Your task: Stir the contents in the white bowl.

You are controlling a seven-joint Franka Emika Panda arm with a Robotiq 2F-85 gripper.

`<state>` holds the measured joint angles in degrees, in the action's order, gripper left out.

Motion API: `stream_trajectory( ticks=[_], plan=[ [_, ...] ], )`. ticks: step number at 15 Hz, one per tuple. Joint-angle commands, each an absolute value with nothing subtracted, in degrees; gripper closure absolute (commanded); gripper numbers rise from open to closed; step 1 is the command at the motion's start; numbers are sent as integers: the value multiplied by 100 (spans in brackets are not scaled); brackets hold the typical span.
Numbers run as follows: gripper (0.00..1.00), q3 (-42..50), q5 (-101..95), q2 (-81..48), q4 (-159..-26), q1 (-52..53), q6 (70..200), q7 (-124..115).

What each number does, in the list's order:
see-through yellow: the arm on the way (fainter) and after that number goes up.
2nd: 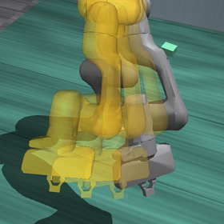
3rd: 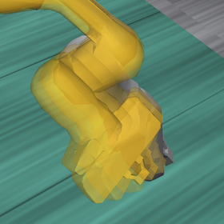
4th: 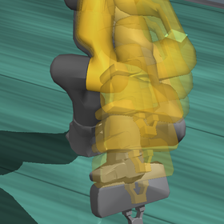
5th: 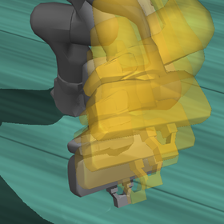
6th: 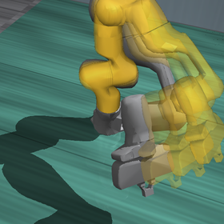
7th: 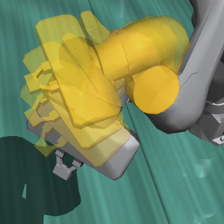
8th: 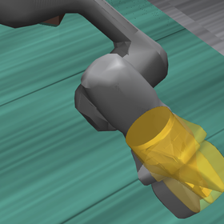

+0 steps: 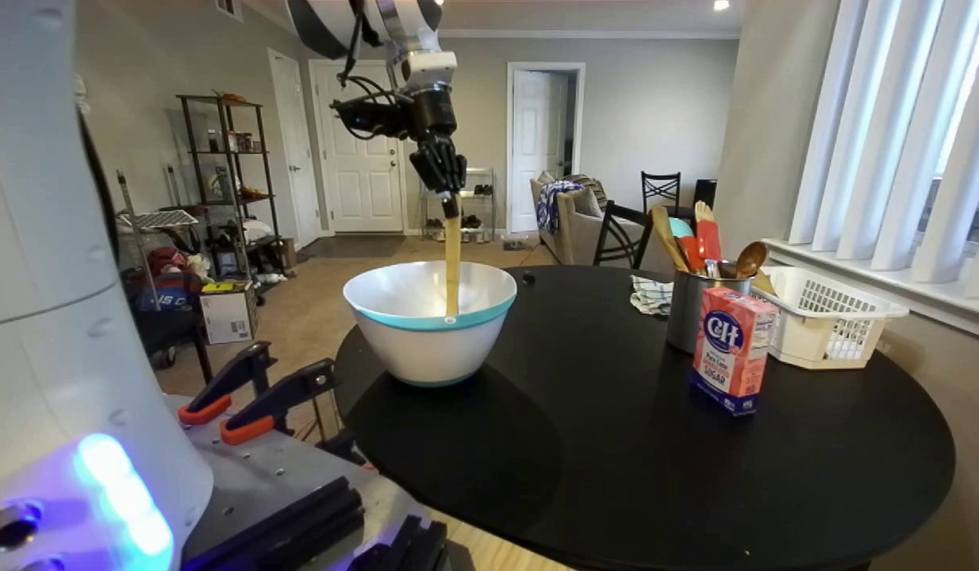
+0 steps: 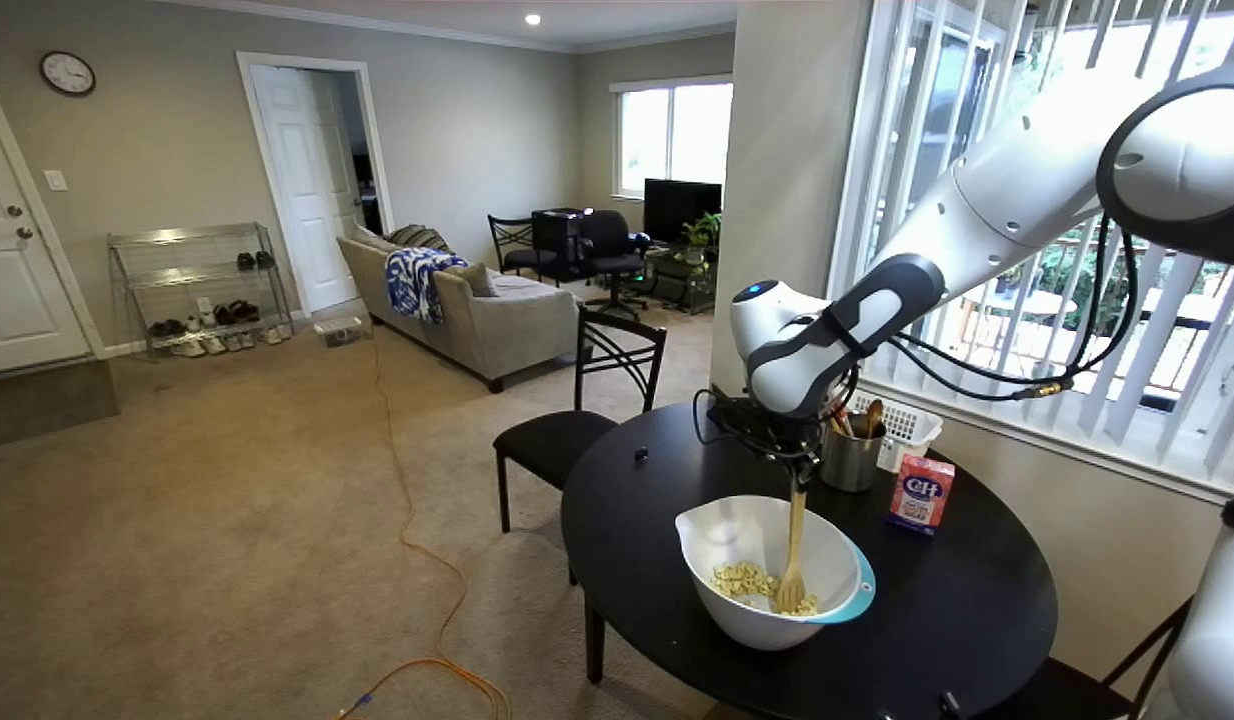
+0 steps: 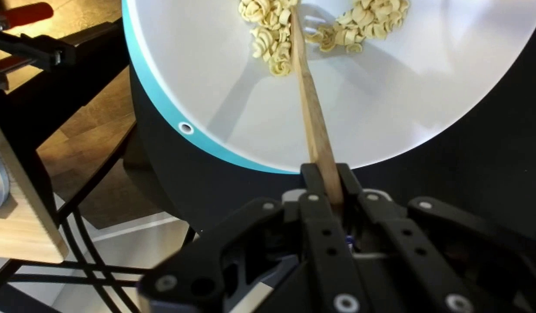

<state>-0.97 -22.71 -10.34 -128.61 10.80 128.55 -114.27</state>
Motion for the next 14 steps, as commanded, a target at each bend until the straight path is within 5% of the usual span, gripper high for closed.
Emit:
stream_trajectory(
  ticks=[1,14],
  plan=[
    [94,-224,-2177,-1014,-12881,1047,12558,-11156],
    [94,-453,-1266,-1041,-12912,1132,13621,-10599]
  ],
)
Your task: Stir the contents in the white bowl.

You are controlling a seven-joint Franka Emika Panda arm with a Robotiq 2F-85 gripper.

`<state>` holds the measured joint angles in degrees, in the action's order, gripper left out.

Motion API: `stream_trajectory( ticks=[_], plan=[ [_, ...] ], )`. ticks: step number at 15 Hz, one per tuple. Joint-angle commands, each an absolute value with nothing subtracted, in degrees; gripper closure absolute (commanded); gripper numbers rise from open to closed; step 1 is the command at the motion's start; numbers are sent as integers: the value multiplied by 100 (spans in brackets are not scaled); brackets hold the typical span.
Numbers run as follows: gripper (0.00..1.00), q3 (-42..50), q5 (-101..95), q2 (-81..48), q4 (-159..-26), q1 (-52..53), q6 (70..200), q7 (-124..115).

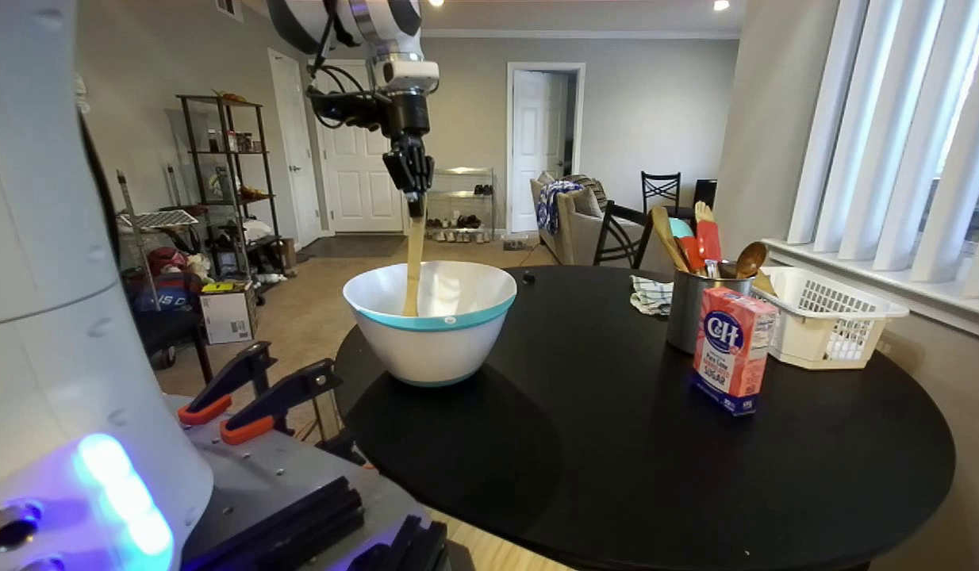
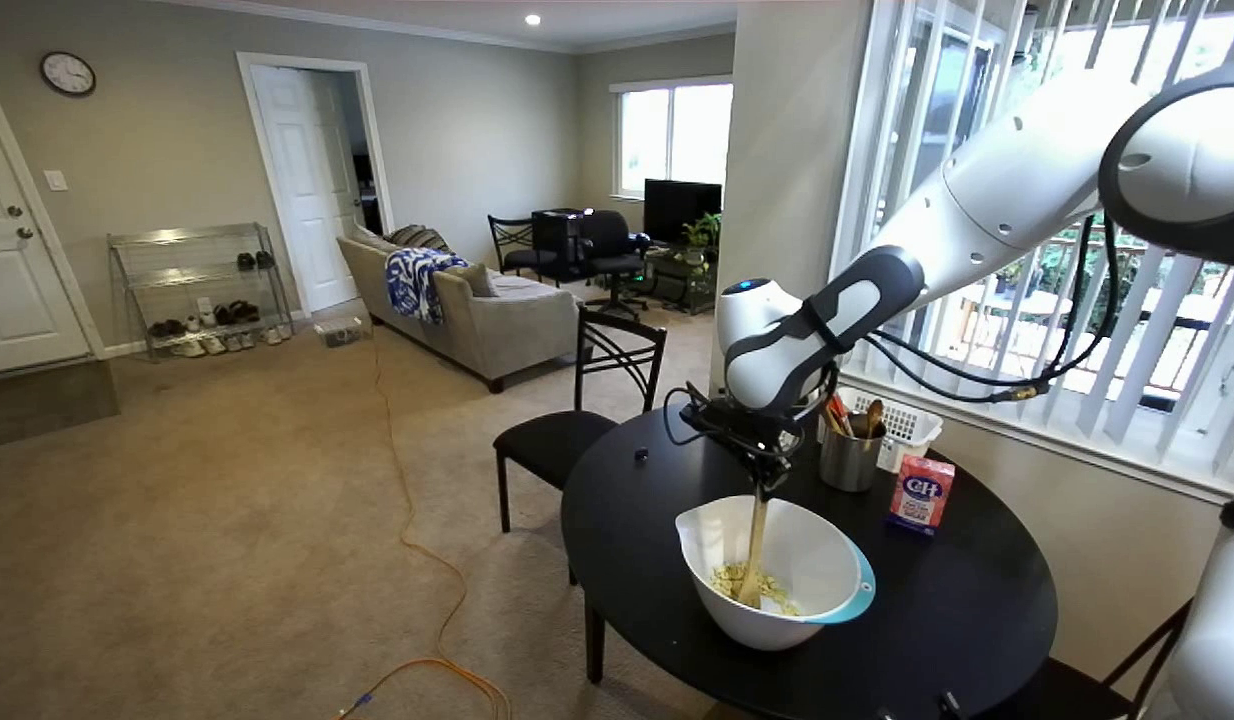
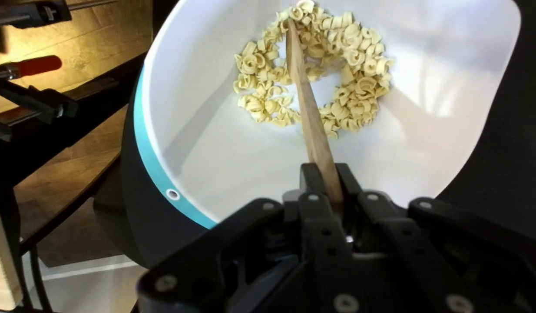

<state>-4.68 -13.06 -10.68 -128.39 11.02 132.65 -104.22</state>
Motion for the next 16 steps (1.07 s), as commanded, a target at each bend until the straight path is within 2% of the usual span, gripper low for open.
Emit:
stream_trajectory(
  ticks=[1,8,16],
  plan=[
    [94,-431,-1292,-1019,-12932,1137,13744,-10705],
    [94,-281,-1652,-983,-12982,1211,14079,-11530],
    [94,-179,-2948,-968,-12952,1310,13416,-12489]
  ],
)
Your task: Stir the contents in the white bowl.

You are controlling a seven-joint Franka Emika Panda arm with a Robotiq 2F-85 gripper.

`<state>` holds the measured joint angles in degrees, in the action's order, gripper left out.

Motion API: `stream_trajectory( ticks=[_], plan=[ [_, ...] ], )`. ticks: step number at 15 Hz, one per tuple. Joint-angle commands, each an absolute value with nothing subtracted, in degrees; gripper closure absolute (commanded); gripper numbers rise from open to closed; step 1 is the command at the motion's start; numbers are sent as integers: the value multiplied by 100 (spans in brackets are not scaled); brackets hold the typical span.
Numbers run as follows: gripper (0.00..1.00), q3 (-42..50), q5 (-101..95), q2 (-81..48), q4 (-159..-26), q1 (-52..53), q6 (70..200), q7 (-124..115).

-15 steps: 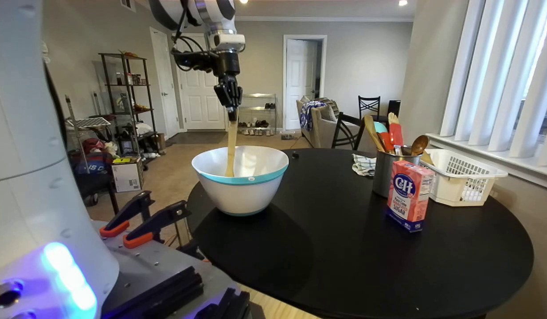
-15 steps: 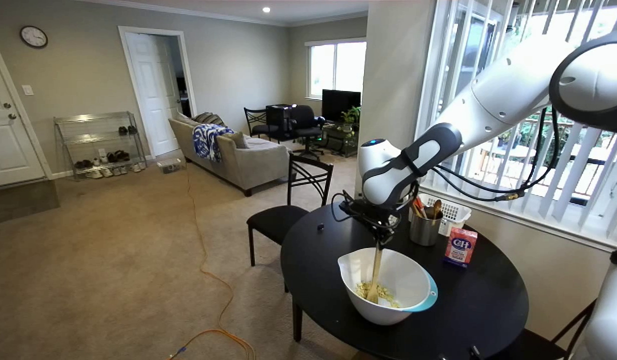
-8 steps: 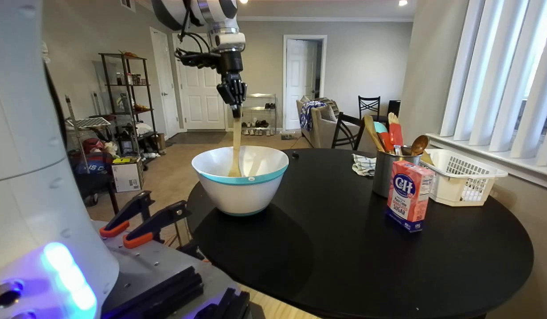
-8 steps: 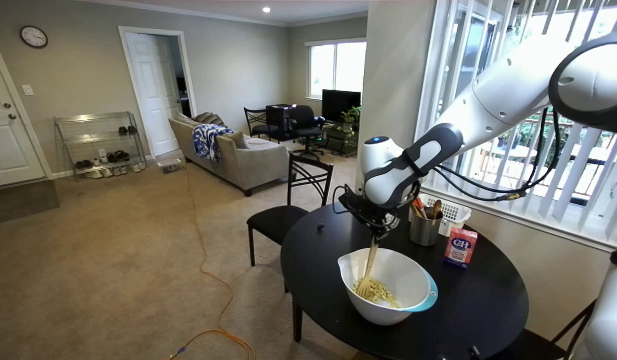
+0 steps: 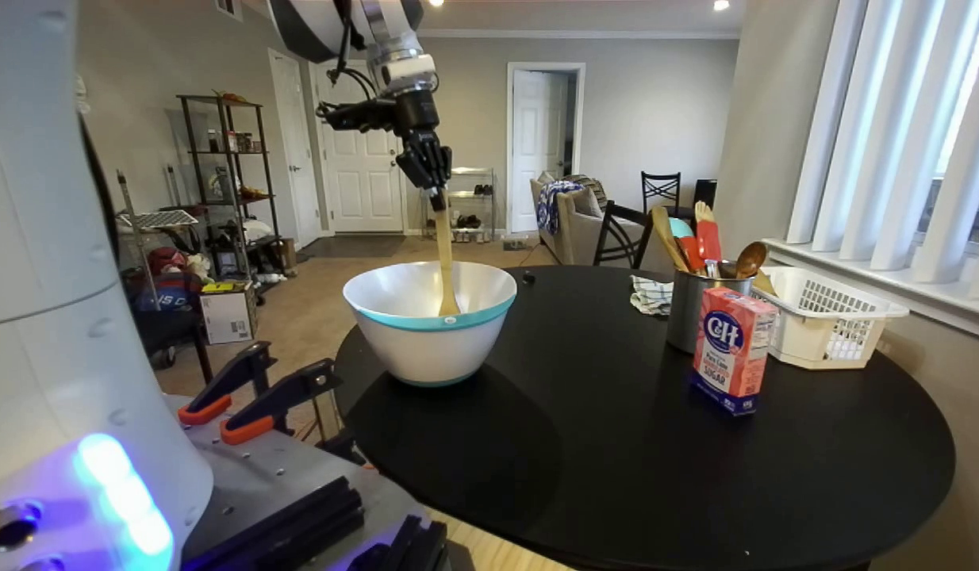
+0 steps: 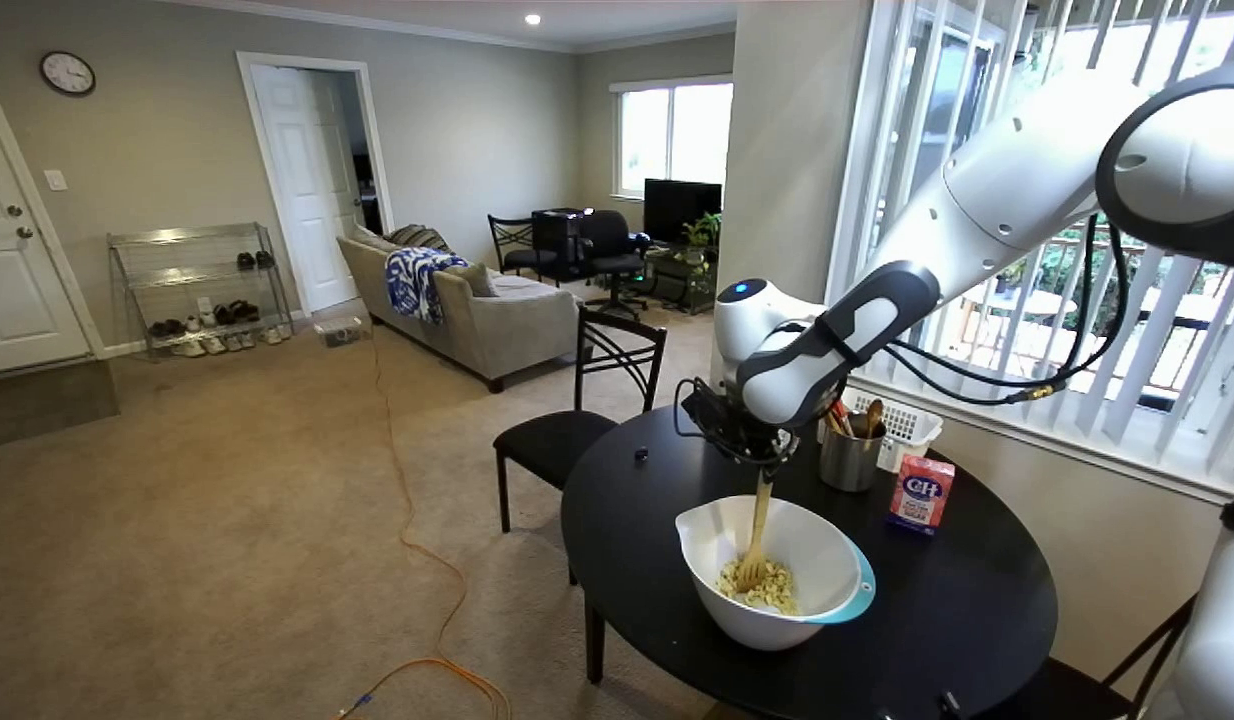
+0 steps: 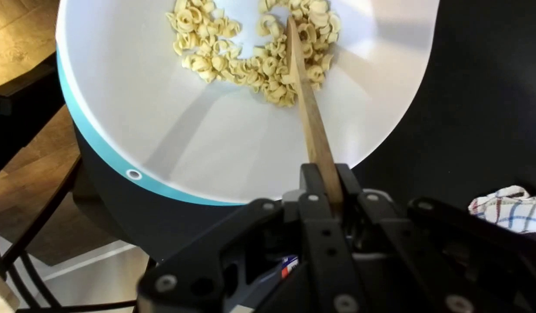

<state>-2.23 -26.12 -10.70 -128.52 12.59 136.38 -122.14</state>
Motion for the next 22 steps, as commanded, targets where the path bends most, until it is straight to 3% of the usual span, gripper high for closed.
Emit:
stream_trajectory(
  ticks=[1,6,14,22],
  plan=[
    [94,-198,-2960,-964,-12959,1288,13308,-12396],
    [94,-314,-2697,-983,-12950,1204,12747,-11765],
    [94,-592,-1326,-1042,-12817,1086,12919,-9577],
    [94,-501,-921,-1075,-12592,1181,13164,-9989]
  ],
)
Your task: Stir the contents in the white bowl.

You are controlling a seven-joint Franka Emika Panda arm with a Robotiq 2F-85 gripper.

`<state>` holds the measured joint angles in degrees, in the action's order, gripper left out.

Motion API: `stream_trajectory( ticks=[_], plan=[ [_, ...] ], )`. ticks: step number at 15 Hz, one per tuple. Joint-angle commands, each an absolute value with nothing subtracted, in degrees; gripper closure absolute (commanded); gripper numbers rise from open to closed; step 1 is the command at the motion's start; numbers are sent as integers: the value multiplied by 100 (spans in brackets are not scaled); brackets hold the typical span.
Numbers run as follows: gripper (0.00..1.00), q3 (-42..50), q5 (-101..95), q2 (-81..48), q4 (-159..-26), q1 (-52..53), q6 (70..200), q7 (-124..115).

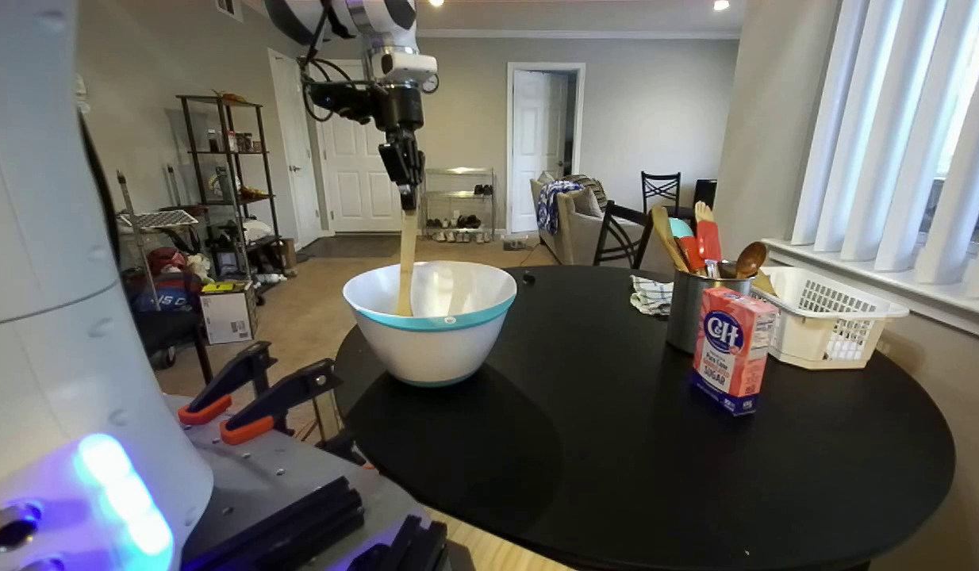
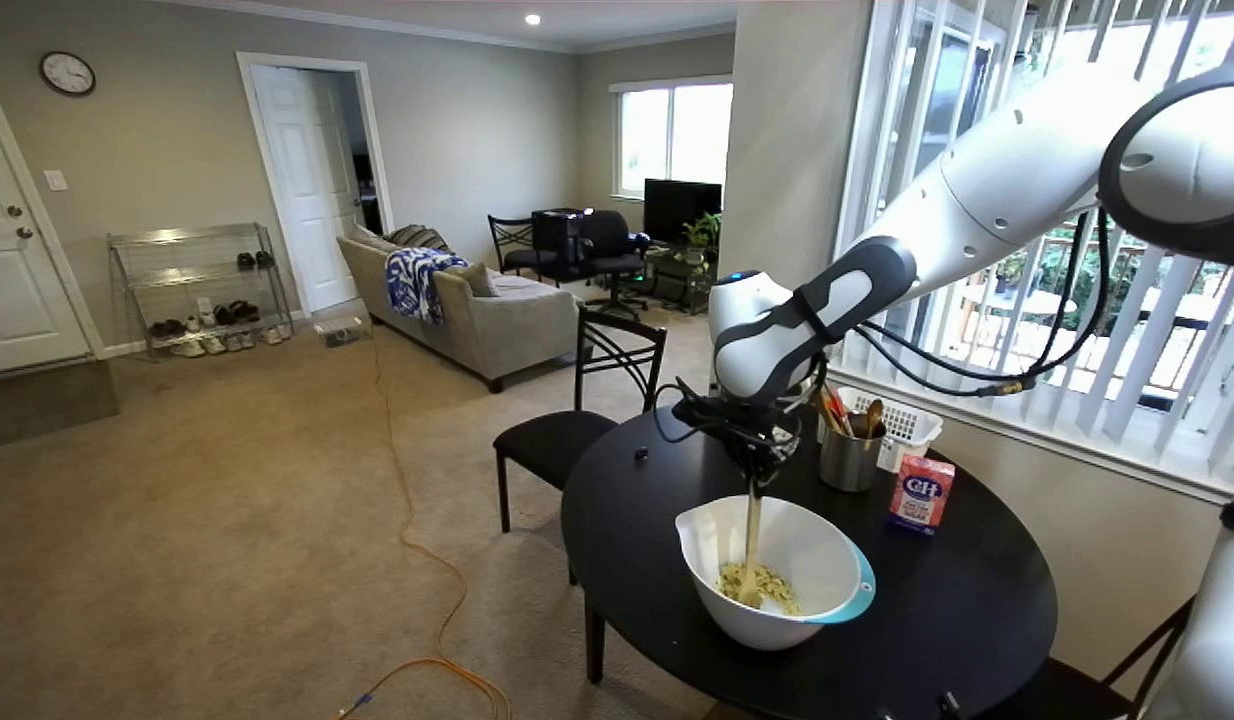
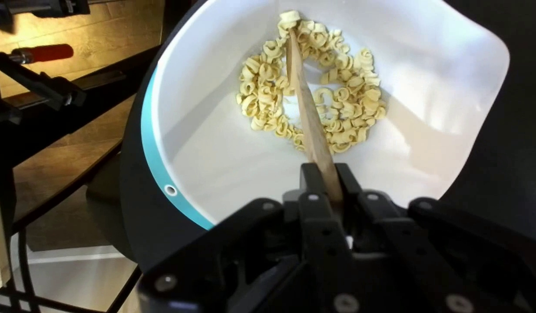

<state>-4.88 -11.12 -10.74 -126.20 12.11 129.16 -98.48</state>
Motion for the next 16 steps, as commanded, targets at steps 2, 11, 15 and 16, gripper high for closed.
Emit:
stream_trajectory(
  ticks=[2,11,15,16],
  plan=[
    [94,-465,-986,-1049,-12605,1201,13395,-10254],
    [94,-200,-2466,-1034,-12536,1352,13468,-11703],
    [94,-183,-2981,-1014,-12564,1314,13075,-11980],
    [94,-190,-3024,-1010,-12579,1298,12986,-11993]
  ],
)
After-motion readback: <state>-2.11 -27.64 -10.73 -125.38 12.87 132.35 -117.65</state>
